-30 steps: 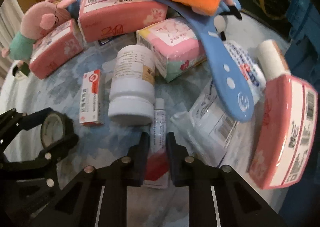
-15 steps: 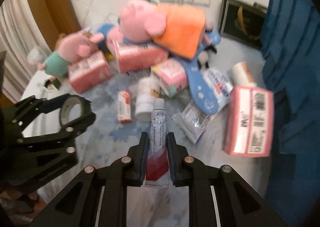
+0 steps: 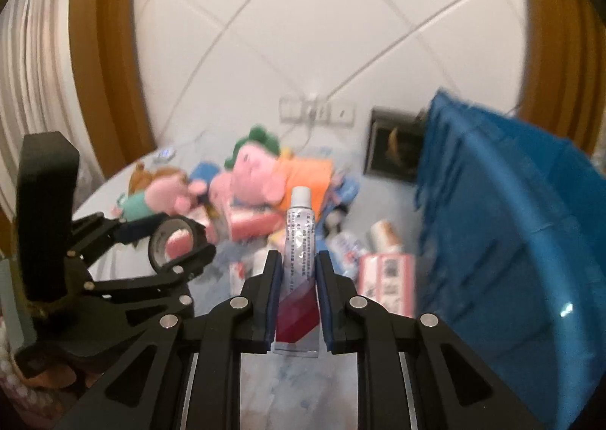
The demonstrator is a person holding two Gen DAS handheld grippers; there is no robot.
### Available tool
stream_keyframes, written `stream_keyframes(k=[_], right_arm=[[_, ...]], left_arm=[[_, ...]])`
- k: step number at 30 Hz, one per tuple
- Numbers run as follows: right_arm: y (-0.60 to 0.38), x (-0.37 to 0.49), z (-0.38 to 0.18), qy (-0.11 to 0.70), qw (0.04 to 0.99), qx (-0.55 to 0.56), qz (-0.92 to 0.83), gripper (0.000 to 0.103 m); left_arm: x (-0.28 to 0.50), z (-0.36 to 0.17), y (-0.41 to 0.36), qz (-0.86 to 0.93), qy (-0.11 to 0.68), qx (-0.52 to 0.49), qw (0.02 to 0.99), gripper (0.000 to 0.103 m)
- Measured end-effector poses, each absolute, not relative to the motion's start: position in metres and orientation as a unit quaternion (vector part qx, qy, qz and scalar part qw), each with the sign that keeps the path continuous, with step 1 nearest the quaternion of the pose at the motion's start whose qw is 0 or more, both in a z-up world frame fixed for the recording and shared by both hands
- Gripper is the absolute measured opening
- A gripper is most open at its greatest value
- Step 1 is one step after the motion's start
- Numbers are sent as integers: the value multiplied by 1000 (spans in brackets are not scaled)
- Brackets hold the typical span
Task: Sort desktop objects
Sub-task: 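Carry the tape roll and white tube over the blue bin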
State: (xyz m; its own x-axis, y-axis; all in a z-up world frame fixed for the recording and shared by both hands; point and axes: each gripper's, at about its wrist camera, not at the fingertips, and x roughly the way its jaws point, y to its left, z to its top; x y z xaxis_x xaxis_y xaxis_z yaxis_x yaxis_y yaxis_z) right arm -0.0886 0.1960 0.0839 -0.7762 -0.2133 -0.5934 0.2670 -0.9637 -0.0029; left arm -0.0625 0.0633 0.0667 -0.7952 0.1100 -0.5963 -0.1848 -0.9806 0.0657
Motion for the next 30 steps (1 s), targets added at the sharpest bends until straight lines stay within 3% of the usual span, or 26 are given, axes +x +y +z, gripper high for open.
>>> stream_keyframes(k=[16, 30], right_arm=[[314, 4, 179, 12, -28, 185, -982, 18], [445, 20, 174, -2, -151, 204, -967, 18]], left_arm=[[-26, 162, 205, 951, 75, -198, 225, 55], [-13, 184, 351, 916, 126, -218, 311, 55]])
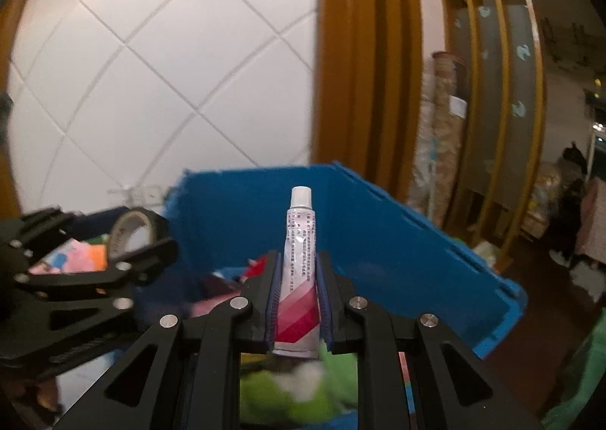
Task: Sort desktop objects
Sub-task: 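Carry the tape roll and white tube over the blue bin, then open the left gripper while the right opens, dropping both into the bin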
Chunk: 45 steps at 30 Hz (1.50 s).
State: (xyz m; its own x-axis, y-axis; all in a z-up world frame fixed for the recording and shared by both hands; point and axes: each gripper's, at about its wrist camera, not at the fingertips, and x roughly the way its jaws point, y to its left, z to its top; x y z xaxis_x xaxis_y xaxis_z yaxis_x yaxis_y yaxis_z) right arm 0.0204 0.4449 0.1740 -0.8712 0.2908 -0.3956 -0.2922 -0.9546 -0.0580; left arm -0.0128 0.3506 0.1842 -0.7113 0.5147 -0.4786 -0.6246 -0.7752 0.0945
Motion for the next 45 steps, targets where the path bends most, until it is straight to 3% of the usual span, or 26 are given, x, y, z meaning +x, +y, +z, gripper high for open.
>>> stream_keyframes(k=[15, 18, 20, 24, 25, 27, 45], right_arm=[[507, -1, 141, -21, 184, -264, 947, 18], [507, -1, 144, -20, 182, -259, 948, 19], [506, 1, 148, -19, 184, -255, 949, 27], [504, 6, 151, -17, 187, -249, 950, 89], [502, 8, 152, -19, 189, -246, 951, 97], [498, 13, 156, -23, 192, -240, 951, 103], [460, 21, 166, -4, 130, -266, 955, 103]], left_arm=[[-25, 181, 385, 905, 141, -263, 303, 56], [-28, 180, 382, 907, 137, -263, 299, 73], [-26, 182, 378, 911, 132, -254, 298, 84], [-22, 185, 368, 918, 128, -244, 287, 96], [-20, 186, 365, 920, 124, -240, 284, 98], [-18, 188, 359, 926, 121, -234, 272, 99], [-16, 185, 298, 949, 71, -235, 198, 99]])
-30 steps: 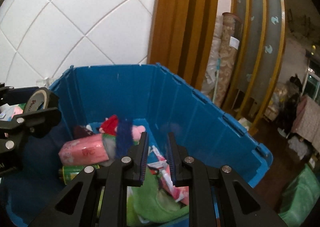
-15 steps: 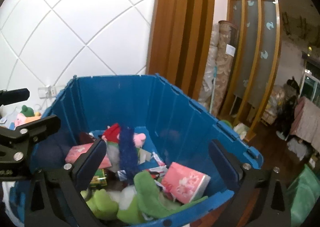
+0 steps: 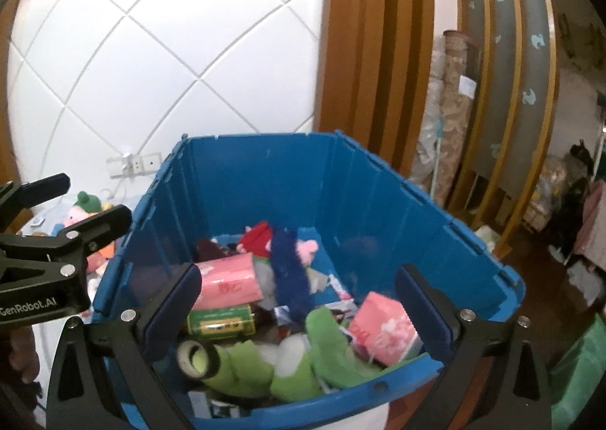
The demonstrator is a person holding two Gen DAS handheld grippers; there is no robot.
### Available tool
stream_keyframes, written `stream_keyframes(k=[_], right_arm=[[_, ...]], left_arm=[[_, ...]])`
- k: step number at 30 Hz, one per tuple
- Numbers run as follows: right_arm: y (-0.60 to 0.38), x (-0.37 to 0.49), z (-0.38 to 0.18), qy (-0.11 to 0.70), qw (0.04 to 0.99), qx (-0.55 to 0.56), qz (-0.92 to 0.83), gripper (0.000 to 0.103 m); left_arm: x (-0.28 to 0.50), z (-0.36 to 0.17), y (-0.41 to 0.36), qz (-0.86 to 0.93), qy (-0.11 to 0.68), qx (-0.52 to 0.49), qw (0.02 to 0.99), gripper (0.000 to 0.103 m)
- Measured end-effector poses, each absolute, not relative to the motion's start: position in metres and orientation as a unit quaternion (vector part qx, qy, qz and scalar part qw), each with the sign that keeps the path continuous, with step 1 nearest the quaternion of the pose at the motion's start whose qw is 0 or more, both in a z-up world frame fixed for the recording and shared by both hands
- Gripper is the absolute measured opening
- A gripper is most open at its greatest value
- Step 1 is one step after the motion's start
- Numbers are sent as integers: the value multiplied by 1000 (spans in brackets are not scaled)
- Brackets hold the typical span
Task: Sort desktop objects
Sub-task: 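Open the left gripper while the right opens, dropping both into the bin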
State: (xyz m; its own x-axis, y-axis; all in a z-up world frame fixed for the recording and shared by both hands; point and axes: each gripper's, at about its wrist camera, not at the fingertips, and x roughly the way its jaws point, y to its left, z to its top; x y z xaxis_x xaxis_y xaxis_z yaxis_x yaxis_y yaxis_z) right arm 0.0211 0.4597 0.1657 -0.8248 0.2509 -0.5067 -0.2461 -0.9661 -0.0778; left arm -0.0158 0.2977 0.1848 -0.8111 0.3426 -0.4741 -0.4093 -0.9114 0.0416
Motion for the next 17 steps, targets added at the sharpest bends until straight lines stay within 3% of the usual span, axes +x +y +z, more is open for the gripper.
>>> stream_keyframes(k=[17], right_arm=[[455, 17, 159, -2, 145, -289, 946, 103]], left_arm=[[-18, 183, 286, 948, 58, -246, 193, 99]])
